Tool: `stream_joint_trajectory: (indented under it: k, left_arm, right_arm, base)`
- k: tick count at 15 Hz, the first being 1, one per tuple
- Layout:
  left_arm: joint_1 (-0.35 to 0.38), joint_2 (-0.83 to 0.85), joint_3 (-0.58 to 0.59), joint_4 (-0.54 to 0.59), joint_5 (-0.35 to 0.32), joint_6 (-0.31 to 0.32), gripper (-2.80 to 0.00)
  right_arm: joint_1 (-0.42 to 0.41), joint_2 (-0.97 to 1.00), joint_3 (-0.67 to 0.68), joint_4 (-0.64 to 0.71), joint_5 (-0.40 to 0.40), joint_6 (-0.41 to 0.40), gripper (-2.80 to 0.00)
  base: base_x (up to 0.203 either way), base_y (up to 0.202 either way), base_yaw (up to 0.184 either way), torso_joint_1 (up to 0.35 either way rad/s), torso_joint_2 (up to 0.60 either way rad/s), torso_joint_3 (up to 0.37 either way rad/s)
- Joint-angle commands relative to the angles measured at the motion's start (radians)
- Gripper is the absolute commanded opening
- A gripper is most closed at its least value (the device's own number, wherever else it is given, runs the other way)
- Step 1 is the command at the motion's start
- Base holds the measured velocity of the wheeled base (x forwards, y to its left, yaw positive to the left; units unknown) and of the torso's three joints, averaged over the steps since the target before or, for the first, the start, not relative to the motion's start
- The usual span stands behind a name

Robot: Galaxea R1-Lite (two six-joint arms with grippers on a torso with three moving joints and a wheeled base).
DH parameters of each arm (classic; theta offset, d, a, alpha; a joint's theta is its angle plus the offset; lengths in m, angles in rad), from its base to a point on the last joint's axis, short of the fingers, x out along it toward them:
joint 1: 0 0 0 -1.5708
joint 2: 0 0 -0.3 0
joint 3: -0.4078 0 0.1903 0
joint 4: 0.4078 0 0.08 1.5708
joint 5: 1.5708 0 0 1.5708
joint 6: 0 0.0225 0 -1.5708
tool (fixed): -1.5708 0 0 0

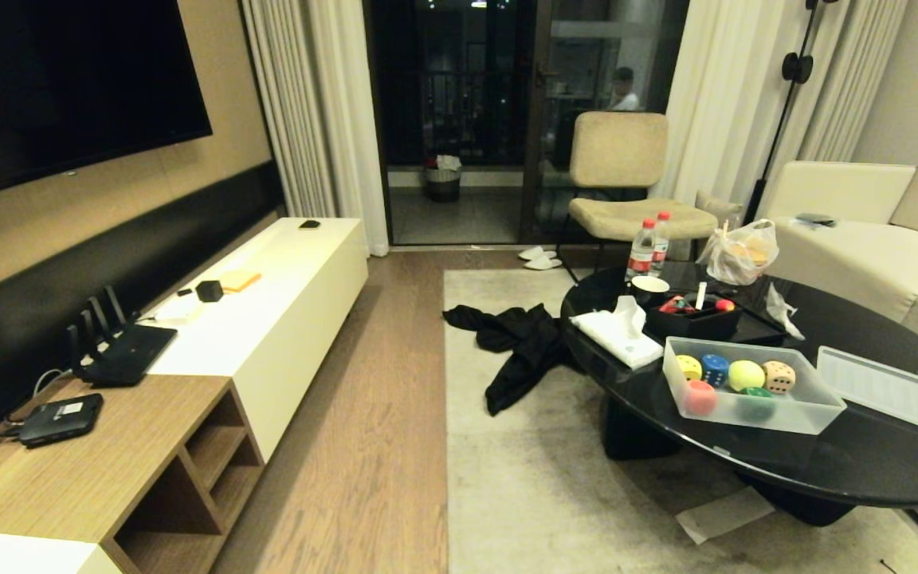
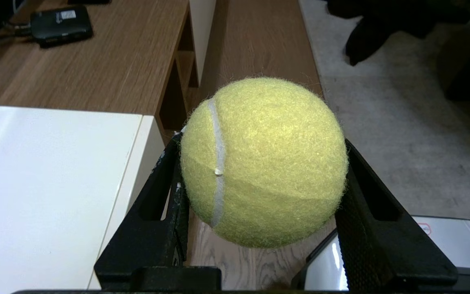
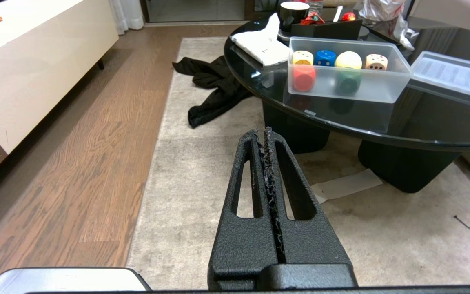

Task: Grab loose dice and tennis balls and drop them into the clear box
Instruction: Put the ball in the box

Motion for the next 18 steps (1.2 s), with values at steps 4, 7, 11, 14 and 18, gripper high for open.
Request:
stream_joint_trajectory:
  k: [4,7,11,14,18]
  left_arm:
    - [0.009,-0.224,0.082,-0.032,-0.055,0.108,-2.80]
    - [0.009,-0.220,0.145,-0.198,-0.057,0.112,-2.80]
    - [0.008,-0.220,0.144,-0.188,-0.055,0.090,-2.80]
    - [0.007,-0.220,0.144,-0.196,-0.052,0.036,-2.80]
    - [0.007,-0.220,0.144,-0.196,-0.052,0.036,-2.80]
  right_arm:
    - [0.000,0.000,0.002,0.000,0.000,0.001,-2.80]
    - [0.000,0.000,0.002,0.000,0.000,0.001,-2.80]
    - [0.000,0.000,0.002,0.000,0.000,0.001,-2.80]
    - [0.000,0.000,0.002,0.000,0.000,0.001,-2.80]
    - [0.000,0.000,0.002,0.000,0.000,0.001,-2.80]
  base:
    - [0.000,0.000,0.000,0.000,0.00,0.000]
    - [0.000,0.000,0.000,0.000,0.00,0.000]
    - [0.000,0.000,0.000,0.000,0.00,0.000]
    - [0.000,0.000,0.000,0.000,0.00,0.000]
    - [0.000,0.000,0.000,0.000,0.00,0.000]
